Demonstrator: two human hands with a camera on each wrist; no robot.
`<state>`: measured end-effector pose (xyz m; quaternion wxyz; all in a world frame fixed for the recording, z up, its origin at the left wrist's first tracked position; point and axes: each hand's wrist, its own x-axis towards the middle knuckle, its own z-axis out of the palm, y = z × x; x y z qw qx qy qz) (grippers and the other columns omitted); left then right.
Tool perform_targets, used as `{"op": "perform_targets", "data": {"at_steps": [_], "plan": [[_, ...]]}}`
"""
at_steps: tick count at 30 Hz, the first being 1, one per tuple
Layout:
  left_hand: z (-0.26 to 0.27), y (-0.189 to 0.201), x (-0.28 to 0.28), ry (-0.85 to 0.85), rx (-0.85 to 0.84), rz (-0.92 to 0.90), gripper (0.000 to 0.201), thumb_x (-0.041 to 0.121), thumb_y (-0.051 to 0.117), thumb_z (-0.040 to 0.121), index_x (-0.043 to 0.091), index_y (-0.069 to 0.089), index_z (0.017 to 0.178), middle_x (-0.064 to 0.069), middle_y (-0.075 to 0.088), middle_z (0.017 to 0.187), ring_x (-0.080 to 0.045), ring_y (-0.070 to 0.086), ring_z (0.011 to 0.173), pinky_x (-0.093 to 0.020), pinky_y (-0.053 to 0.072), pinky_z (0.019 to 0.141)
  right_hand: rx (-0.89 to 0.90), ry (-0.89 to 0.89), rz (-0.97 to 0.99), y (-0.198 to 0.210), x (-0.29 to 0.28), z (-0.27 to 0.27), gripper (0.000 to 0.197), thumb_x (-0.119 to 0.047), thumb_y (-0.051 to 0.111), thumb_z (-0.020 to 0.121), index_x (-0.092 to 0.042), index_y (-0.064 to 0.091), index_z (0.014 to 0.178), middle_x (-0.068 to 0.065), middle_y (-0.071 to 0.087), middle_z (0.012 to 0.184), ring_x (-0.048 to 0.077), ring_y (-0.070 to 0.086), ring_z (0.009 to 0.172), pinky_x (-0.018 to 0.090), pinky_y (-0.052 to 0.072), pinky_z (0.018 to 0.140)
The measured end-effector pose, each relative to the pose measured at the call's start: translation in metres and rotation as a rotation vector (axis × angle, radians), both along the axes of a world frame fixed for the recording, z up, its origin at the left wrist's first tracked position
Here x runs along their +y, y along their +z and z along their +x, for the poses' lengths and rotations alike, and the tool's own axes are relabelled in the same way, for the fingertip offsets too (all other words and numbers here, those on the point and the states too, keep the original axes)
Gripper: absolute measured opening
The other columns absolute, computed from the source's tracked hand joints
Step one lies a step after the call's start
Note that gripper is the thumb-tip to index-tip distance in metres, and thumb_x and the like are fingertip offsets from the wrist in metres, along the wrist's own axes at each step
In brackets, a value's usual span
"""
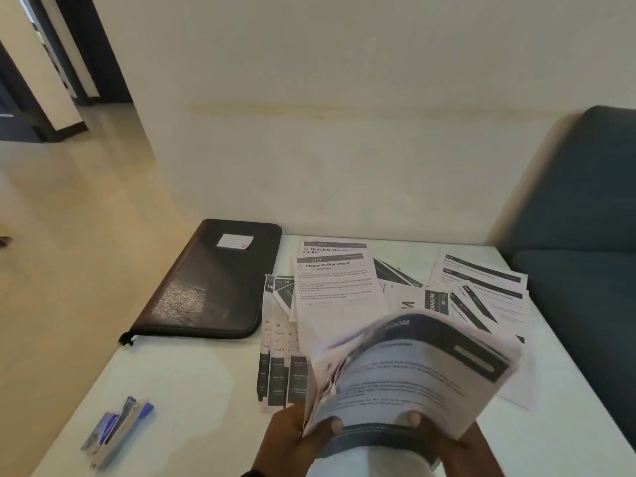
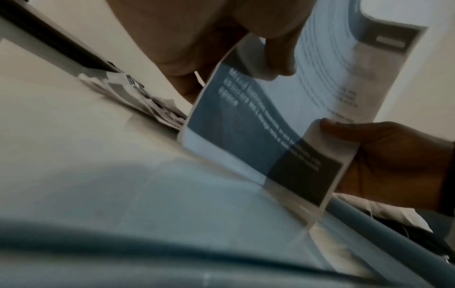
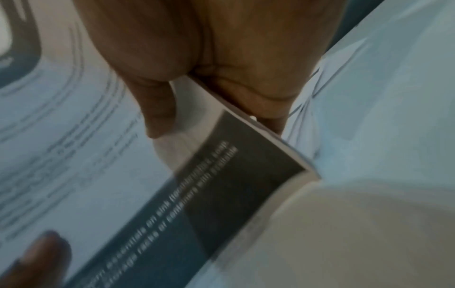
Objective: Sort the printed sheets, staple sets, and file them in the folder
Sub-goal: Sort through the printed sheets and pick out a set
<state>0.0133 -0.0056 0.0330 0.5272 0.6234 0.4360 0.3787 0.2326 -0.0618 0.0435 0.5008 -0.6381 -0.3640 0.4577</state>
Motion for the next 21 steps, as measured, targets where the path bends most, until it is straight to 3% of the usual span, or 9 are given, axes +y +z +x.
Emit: {"op": "perform_targets", "data": {"at_steps": [2, 5, 9, 11, 13, 15, 18, 19, 21], "plan": [[-0.003, -0.007, -0.004, 0.016, -0.035, -0.127, 0.033, 0.052, 0.078, 0.064, 0.059, 0.067, 0.095, 0.022, 0.071, 0.101, -0.007, 0.066, 0.103, -0.024, 0.053, 0.086, -0.064, -0.029, -0.068, -0.006, 0.002, 0.001, 0.021, -0.01, 0.078, 0.069, -0.031, 0.075, 0.069, -0.003, 0.074, 0.074, 0.021, 0.065, 0.091, 0.027, 0.048, 0.075], [-0.008, -0.007, 0.002, 0.059, -0.22, -0.243, 0.029, 0.03, 0.077, 0.065, 0.026, 0.077, 0.093, 0.007, 0.074, 0.1, -0.009, 0.069, 0.094, -0.019, 0.055, 0.076, -0.062, 0.101, -0.199, 0.001, 0.008, 0.0, 0.026, -0.035, 0.082, 0.069, -0.026, 0.062, 0.084, -0.003, 0.069, 0.092, 0.015, 0.063, 0.087, 0.031, 0.047, 0.086], [-0.023, -0.008, 0.001, 0.098, -0.277, -0.307, 0.051, 0.051, 0.078, 0.053, 0.028, 0.076, 0.098, 0.001, 0.073, 0.106, -0.017, 0.067, 0.103, -0.035, 0.049, 0.094, -0.1, 0.118, -0.221, 0.011, 0.01, -0.009, 0.013, -0.023, 0.07, 0.086, -0.031, 0.06, 0.088, -0.01, 0.072, 0.085, 0.008, 0.063, 0.084, 0.023, 0.046, 0.077], [-0.032, -0.012, 0.0, 0.133, -0.288, -0.353, 0.064, 0.055, 0.082, 0.042, 0.025, 0.076, 0.099, 0.005, 0.074, 0.104, -0.014, 0.066, 0.102, -0.033, 0.048, 0.092, -0.13, 0.189, -0.185, 0.014, 0.01, -0.018, 0.009, -0.021, 0.071, 0.086, -0.03, 0.068, 0.087, -0.012, 0.075, 0.081, 0.002, 0.067, 0.078, 0.021, 0.048, 0.076], [-0.042, -0.016, 0.004, 0.125, -0.296, -0.362, 0.082, 0.059, 0.089, 0.024, 0.024, 0.073, 0.096, 0.008, 0.075, 0.098, -0.008, 0.068, 0.092, -0.026, 0.048, 0.081, -0.175, 0.263, -0.177, 0.018, 0.015, -0.028, 0.007, -0.032, 0.07, 0.087, -0.026, 0.073, 0.086, -0.009, 0.075, 0.086, -0.001, 0.067, 0.079, 0.028, 0.051, 0.084], [-0.056, -0.016, 0.017, 0.189, -0.28, -0.347, 0.079, 0.061, 0.09, 0.013, 0.026, 0.078, 0.083, 0.009, 0.076, 0.088, -0.004, 0.068, 0.085, -0.024, 0.049, 0.078, -0.249, 0.326, -0.094, 0.022, 0.026, -0.036, 0.036, -0.056, 0.06, 0.084, -0.026, 0.074, 0.098, -0.005, 0.075, 0.093, 0.002, 0.068, 0.087, 0.029, 0.051, 0.086], [-0.079, -0.005, 0.029, 0.419, -0.344, -0.247, 0.025, 0.034, 0.091, 0.05, 0.03, 0.078, 0.071, 0.013, 0.075, 0.078, -0.009, 0.066, 0.089, -0.027, 0.048, 0.089, -0.263, 0.279, 0.025, 0.033, 0.054, -0.036, 0.058, -0.062, 0.04, 0.093, -0.015, 0.074, 0.097, 0.005, 0.075, 0.089, 0.01, 0.068, 0.081, 0.027, 0.052, 0.075], [-0.092, -0.009, 0.04, 0.526, -0.384, -0.241, 0.018, 0.018, 0.083, 0.063, 0.024, 0.078, 0.079, 0.011, 0.075, 0.084, -0.018, 0.066, 0.097, -0.034, 0.045, 0.095, -0.344, 0.248, 0.06, 0.031, 0.072, -0.034, 0.052, -0.059, 0.039, 0.095, -0.018, 0.072, 0.099, 0.002, 0.075, 0.092, 0.01, 0.068, 0.084, 0.029, 0.053, 0.076], [-0.116, -0.009, 0.053, 0.634, -0.496, -0.276, 0.035, 0.011, 0.07, 0.075, 0.018, 0.069, 0.11, 0.005, 0.072, 0.109, -0.027, 0.061, 0.113, -0.04, 0.047, 0.098, -0.82, 0.379, 0.011, 0.021, 0.106, -0.028, 0.037, -0.051, 0.042, 0.097, -0.03, 0.058, 0.123, -0.007, 0.065, 0.124, 0.011, 0.061, 0.112, 0.034, 0.049, 0.094]]}}
